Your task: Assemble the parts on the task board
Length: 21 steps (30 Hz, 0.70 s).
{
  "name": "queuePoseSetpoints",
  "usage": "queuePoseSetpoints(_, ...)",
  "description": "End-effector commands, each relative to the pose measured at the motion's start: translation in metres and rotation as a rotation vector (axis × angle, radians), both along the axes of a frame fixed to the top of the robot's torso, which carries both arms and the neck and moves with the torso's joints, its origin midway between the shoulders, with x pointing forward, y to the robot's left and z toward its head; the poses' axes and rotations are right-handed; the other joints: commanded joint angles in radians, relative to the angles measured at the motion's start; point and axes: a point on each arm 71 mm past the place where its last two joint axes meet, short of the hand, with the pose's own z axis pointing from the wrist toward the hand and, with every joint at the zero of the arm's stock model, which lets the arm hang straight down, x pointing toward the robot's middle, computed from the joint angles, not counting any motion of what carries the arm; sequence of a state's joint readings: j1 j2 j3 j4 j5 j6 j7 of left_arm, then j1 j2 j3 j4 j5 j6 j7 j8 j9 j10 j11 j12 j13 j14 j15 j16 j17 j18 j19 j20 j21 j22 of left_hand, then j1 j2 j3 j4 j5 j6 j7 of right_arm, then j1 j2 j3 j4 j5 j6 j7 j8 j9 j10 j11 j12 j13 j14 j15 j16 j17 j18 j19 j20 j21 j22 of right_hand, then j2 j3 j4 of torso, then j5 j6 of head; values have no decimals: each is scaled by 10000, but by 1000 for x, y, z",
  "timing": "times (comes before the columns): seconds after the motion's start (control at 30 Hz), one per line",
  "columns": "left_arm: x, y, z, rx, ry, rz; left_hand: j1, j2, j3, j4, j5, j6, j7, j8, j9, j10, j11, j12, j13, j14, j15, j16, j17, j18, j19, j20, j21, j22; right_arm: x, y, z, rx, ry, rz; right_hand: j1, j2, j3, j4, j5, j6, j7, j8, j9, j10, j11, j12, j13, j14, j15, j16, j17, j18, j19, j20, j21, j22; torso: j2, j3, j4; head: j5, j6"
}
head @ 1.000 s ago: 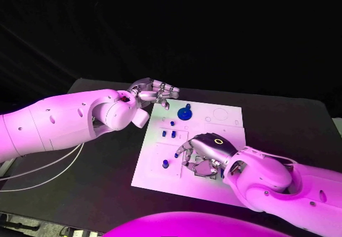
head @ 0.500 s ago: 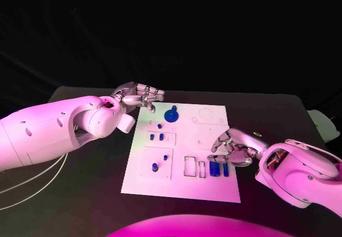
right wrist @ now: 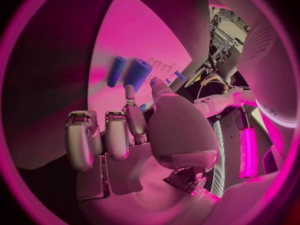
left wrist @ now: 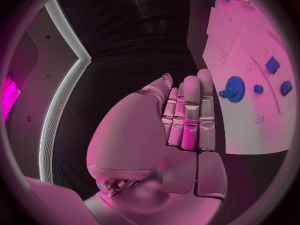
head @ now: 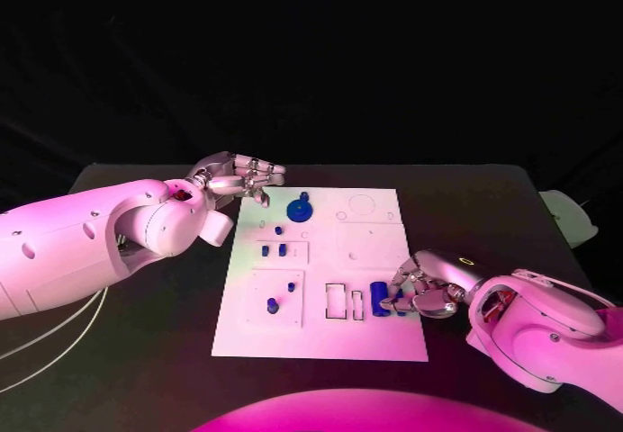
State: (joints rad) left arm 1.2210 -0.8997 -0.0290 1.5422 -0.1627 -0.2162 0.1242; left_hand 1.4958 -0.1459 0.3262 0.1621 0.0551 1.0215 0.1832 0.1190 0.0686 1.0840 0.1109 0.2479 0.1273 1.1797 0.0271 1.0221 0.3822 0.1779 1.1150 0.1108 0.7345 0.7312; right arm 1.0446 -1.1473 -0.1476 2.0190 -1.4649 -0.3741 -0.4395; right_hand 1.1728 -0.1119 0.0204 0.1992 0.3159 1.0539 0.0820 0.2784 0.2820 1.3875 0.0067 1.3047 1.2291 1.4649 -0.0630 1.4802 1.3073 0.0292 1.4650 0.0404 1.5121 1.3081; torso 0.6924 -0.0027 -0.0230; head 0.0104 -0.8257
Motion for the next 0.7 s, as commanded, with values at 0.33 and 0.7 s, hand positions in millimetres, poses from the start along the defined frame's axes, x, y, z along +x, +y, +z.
queuePoseSetpoints(0.33,-1,1,-1,-52,20,-74,6,61,-10,-80,-20,-48,11,57,1,-79,4,49,16,-46,14,-40,-18,67,51,38,-51,-18,1,3,-13,-461,-150,-422,156,107,-391,262,288,-177,8,115,164,-73,-13,-10,83,770,-5,69,1141,-183,917,16,79,2479,-9,-15,10,-95,-55)
queuePoseSetpoints(0.7,-1,1,-2,-13,133,-103,-35,74,-28,-61,-20,-56,18,67,1,-103,10,80,22,-45,19,-39,-21,65,62,40,-66,-33,0,8,-24,-559,62,-584,49,229,-901,864,216,-260,2,202,358,-75,-9,-68,178,763,-3,72,1133,-182,915,24,71,2480,6,-7,15,-238,-29)
